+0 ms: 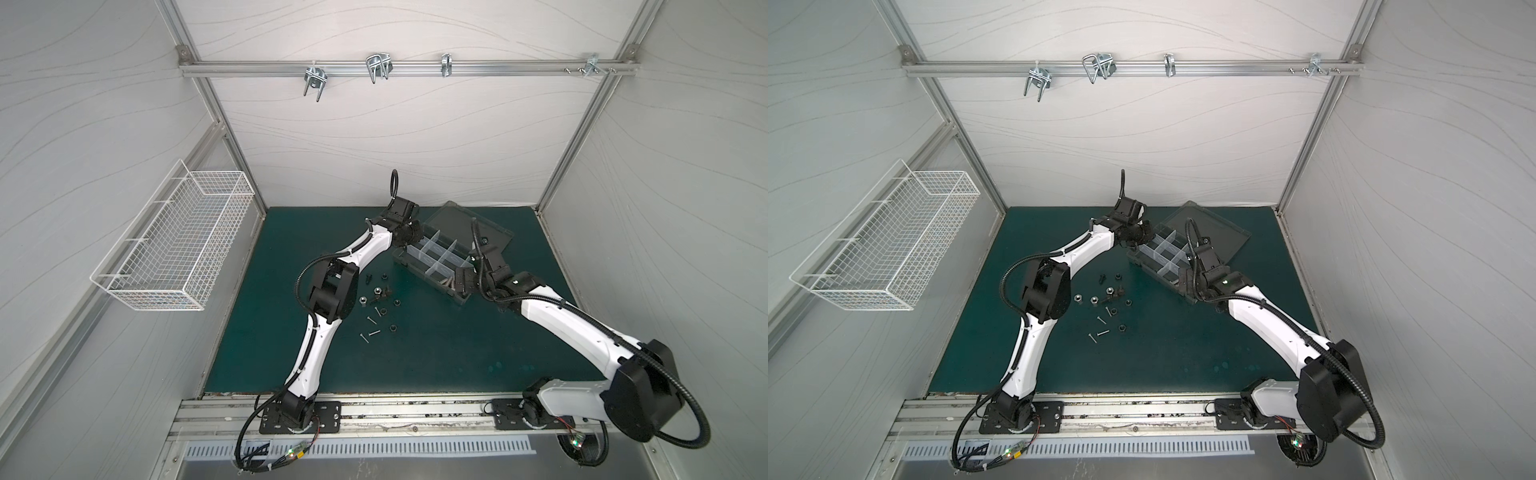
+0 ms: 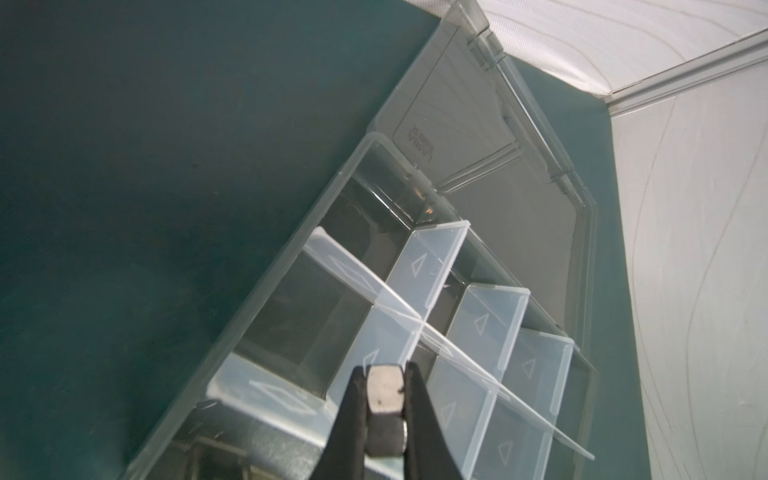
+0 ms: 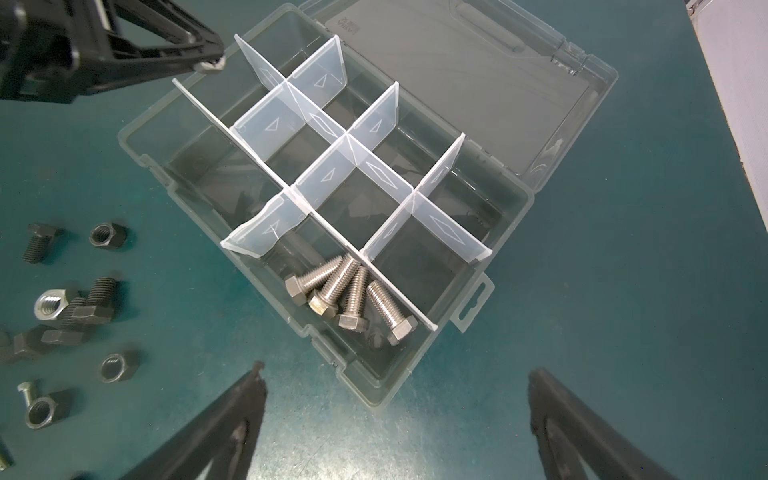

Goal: Sort the screws and nuts into containers
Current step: 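Carry the nut to the organizer and drop it into a separate compartment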

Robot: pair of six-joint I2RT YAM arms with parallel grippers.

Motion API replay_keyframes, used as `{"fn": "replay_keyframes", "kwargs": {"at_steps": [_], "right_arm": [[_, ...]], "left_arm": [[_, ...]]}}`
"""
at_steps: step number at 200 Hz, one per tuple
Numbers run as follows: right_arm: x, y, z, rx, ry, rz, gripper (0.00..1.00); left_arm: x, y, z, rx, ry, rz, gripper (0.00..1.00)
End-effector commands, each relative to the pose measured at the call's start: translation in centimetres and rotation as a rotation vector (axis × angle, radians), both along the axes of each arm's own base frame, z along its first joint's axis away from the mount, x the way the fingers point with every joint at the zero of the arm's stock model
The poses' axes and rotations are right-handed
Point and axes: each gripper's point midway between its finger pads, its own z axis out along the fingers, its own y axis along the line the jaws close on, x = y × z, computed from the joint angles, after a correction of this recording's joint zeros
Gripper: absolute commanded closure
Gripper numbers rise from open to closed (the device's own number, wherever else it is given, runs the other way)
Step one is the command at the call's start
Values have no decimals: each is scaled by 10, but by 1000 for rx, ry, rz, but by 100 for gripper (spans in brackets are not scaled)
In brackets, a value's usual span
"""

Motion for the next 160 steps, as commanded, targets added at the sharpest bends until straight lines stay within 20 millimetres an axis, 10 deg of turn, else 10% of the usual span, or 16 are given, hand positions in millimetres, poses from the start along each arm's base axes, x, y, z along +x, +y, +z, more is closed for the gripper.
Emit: {"fn": "replay_keyframes", "kwargs": {"at_steps": [1,51,160], "right_arm": [[1,-1,8,33,-26,-18,1],[1,-2,6,31,-21,-21,1],[2,0,13,45,-53,-14,1]], "left_arm": [[9,-8,4,0,-32,-33,91],[14,-11,8,6,-57,-49,67],[-34,49,75,100,-152,65,63]]}}
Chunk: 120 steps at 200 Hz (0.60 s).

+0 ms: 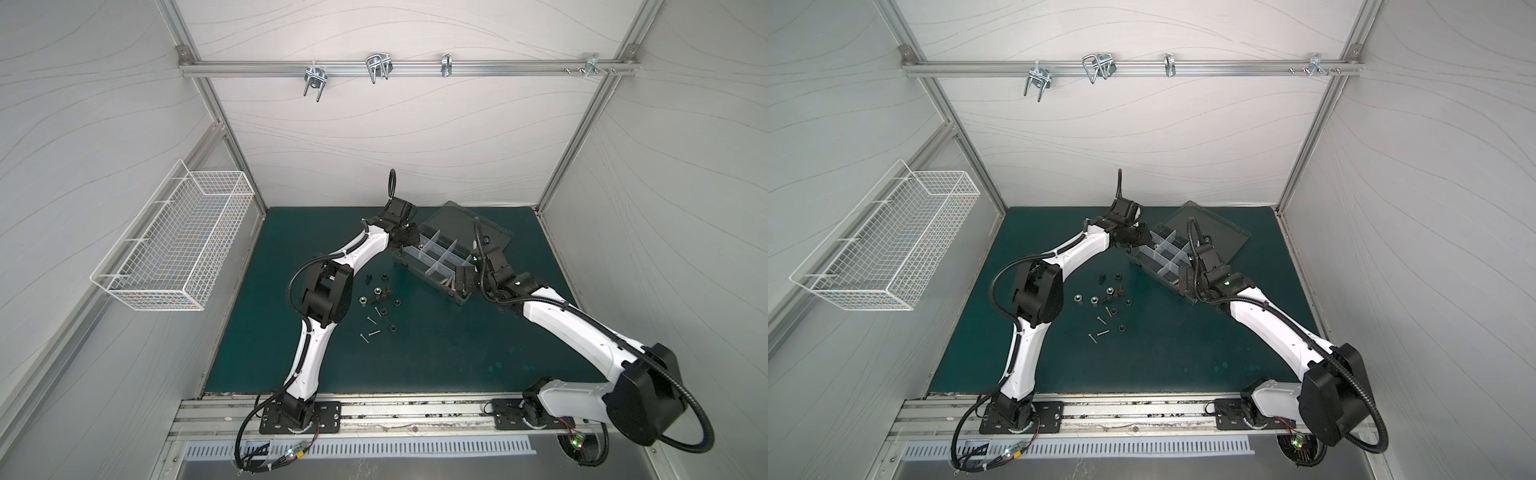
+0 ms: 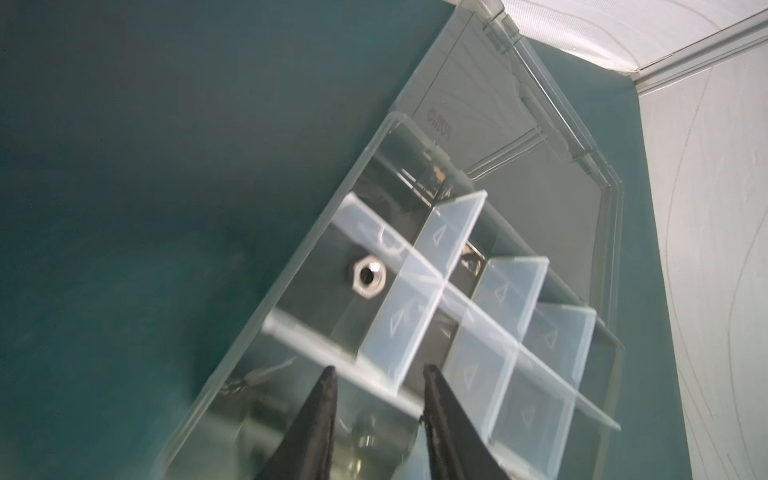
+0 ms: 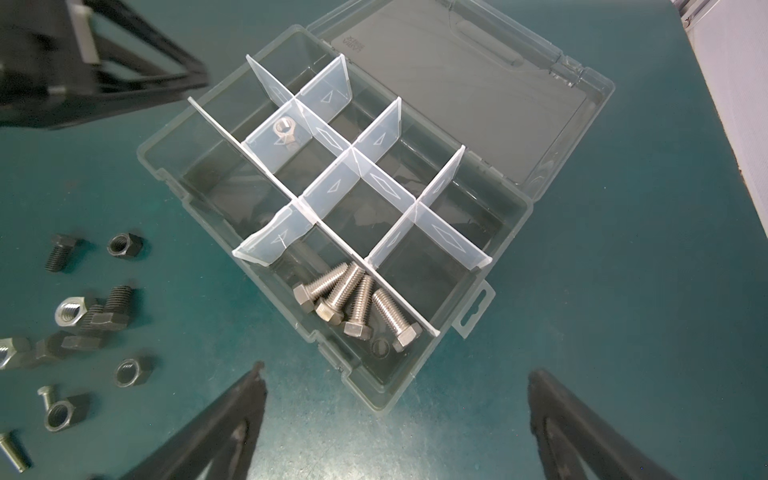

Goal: Sort the screws and nuts into containers
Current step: 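Move the left gripper back over the pile to a second silver nut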

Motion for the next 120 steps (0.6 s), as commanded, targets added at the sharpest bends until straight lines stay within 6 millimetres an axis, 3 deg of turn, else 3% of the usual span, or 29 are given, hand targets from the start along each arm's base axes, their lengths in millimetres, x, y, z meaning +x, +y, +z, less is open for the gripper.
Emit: {"fn": "replay_keyframes", "kwargs": {"at_steps": [1,31,81,120], "right_arm": [[1,-1,5,25,-25,-14,1],[3,-1,6,22,-33,-10,1],[3,-1,3,19,-29,-12,1],[3,1,5,34,-39,-5,1]], "left_arm": [[-8,23,53,14,-125,65,63],[-44,63,49,85,-121,147,56],[-101,138,12,208,6,268,46],[-128,186,-16,345,106,338,39]]}}
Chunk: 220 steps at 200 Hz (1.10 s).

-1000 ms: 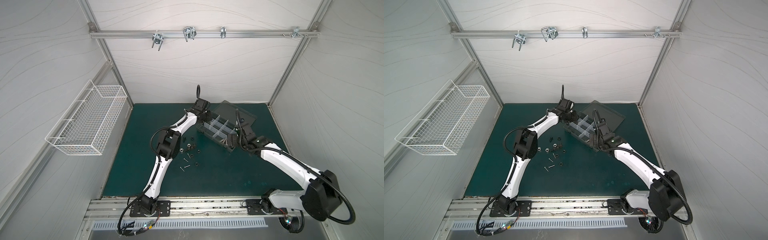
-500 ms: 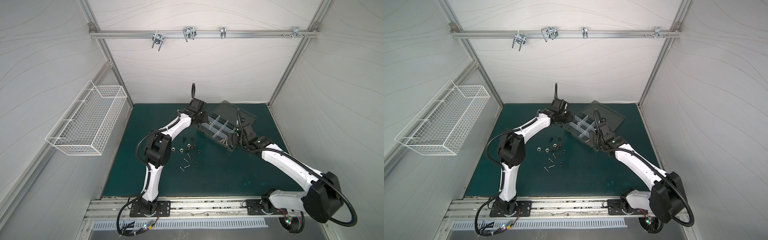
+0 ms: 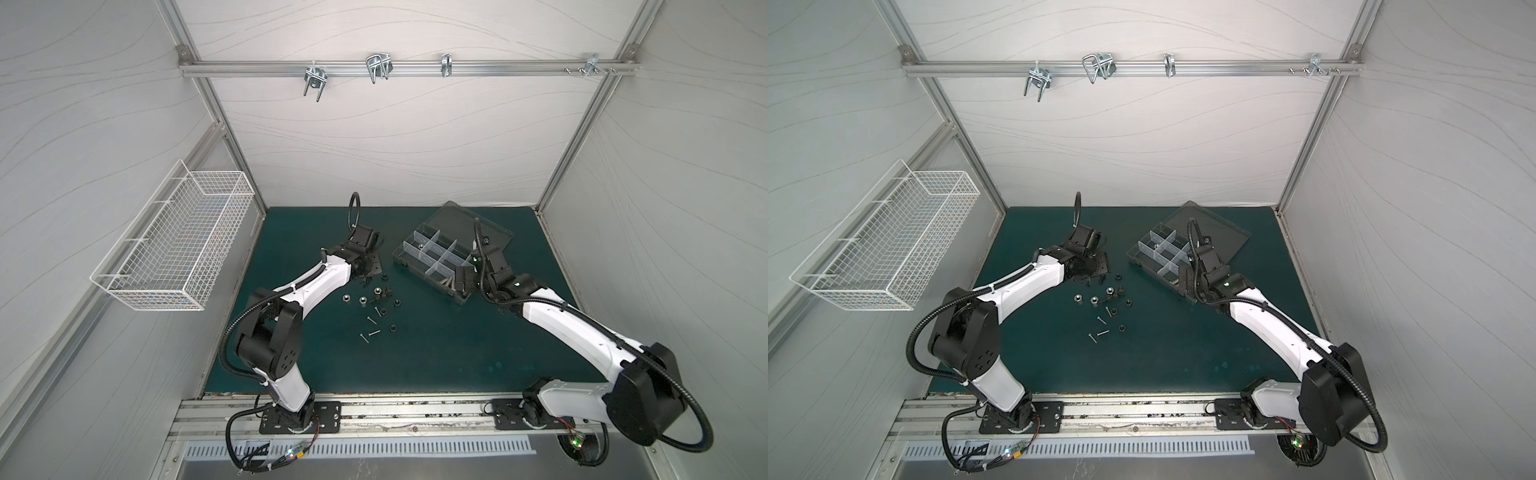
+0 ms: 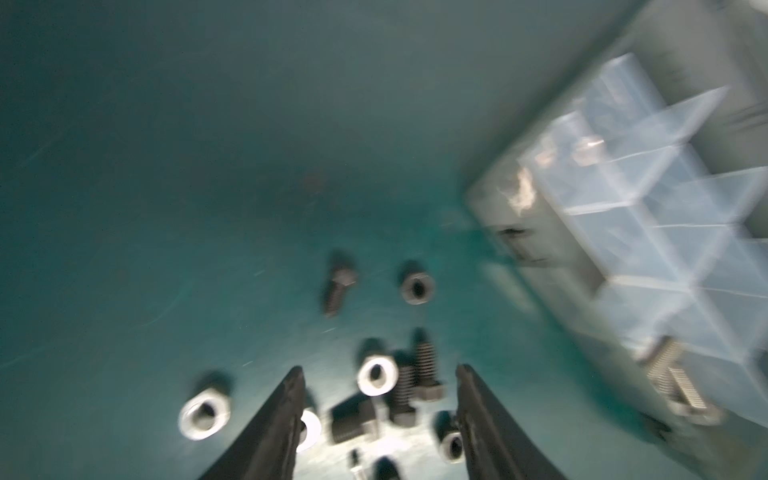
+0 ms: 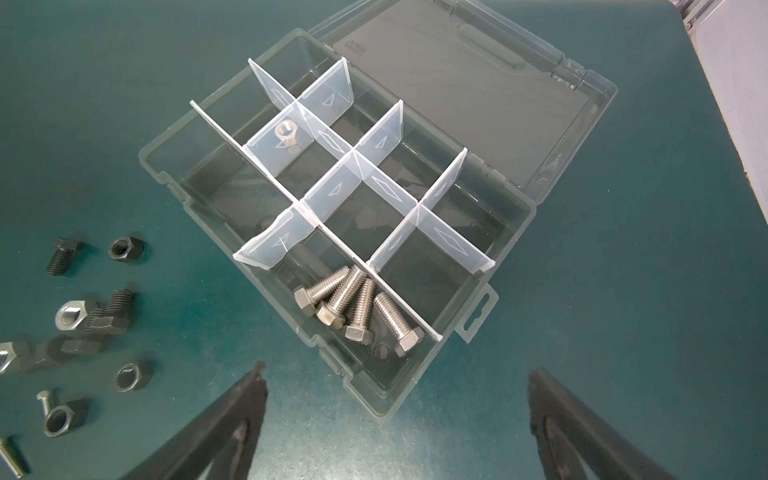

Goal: Sort the screws and nuts into containers
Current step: 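Move the left gripper back over the pile to a second silver nut, then lower the left gripper and close it on the silver nut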

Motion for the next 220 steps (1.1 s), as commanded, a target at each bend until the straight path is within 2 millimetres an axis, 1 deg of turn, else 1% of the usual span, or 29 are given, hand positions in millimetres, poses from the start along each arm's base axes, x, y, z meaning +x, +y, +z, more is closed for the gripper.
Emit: {"fn": "replay_keyframes", "kwargs": {"at_steps": [1,12,25,61,83,115,151,179,220], "right_arm": [[2,0,9,30,-33,-6,1],[2,0,10,28,-36,-4,1],[3,-1,12,24,-42,-6,1],[3,-2,12,12,-44,-9,1],[4,-4,13,9,-48,-15,1],[4,-4,13,5,-46,-18,1],[5,-4,12,2,-43,-18,1],[6,-3,12,1,-41,-19,1],[7,-4,10,-13,-34,-23,1]], "left_arm": [[-10,31,1,82,23,72,39],[-14,42,-8,107,50,91,39],[-19,51,-17,119,77,108,43],[-30,63,-39,140,134,114,43],[-36,64,-53,149,174,107,43],[-43,64,-68,136,212,101,43],[-46,64,-80,118,233,103,44],[-49,66,-91,107,254,114,46],[-51,70,-102,106,273,128,51]]}}
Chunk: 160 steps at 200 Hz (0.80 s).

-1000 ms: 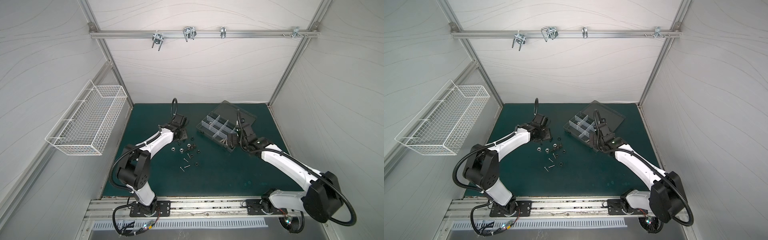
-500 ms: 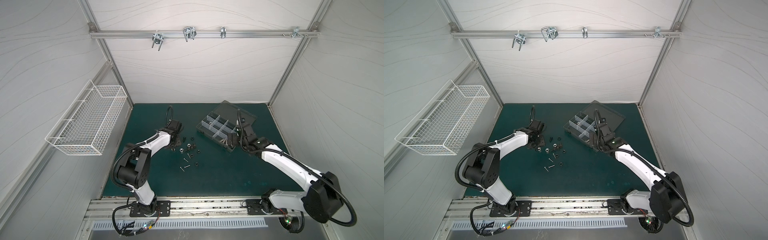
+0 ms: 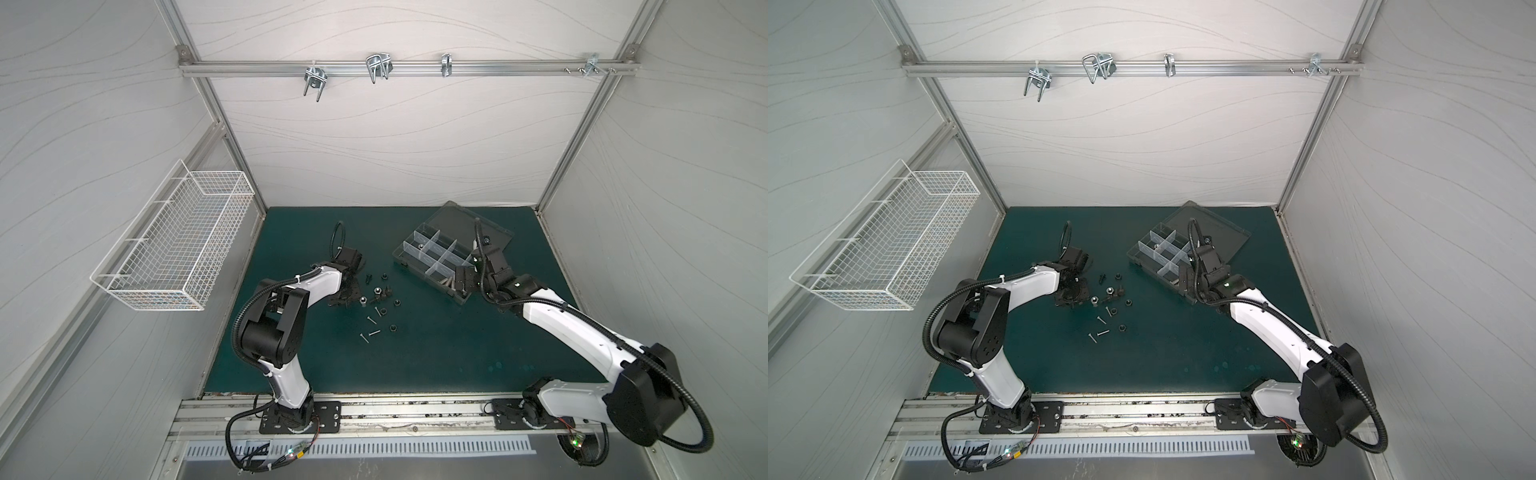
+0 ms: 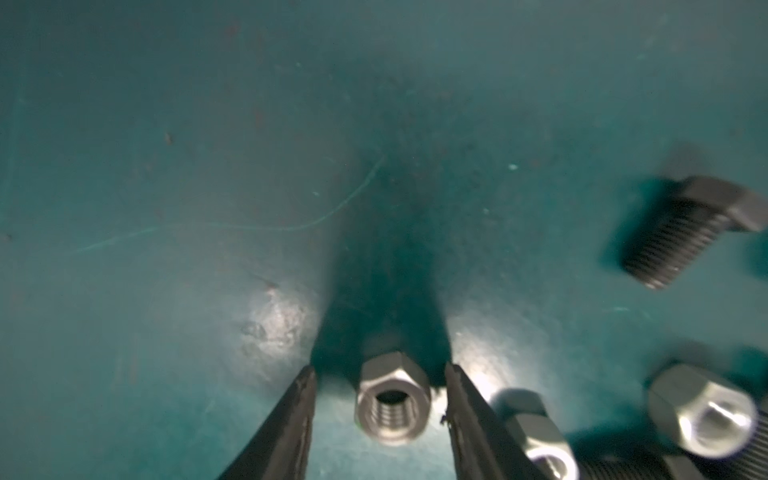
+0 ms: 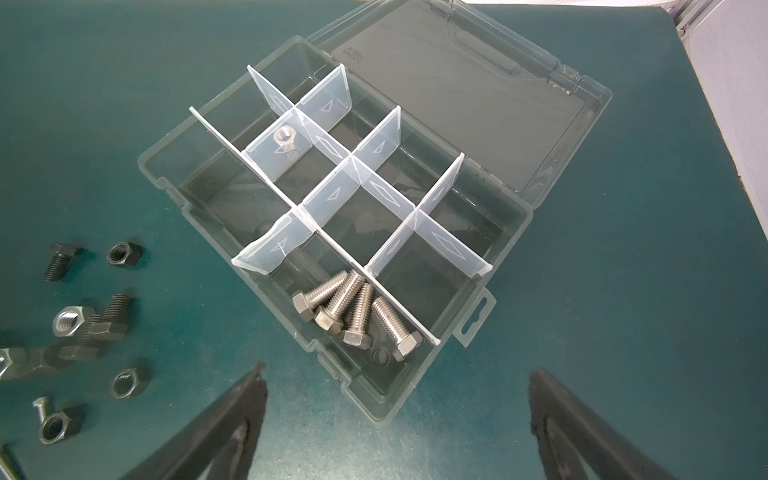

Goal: Sort the screws and nuts into containers
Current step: 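Lower the left gripper and close it on the silver nut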

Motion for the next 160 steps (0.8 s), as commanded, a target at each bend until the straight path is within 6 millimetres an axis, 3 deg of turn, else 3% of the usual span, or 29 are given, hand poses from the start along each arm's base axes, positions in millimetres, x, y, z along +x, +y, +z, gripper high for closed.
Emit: {"fn": "replay_keyframes", "kwargs": {"at_steps": [1,97,160], "right_arm": [[5,-4,7,-13,-18,-19,1],[8,-8,8,-36,-24,-39,1],[8,-13,11,-41,-34,-51,1]], "left_arm": [[-1,3,-10,-8,16,17,51],[-8,11,-4,2,14,51,75],[-6,9,5,-7,-1,41,76]]}}
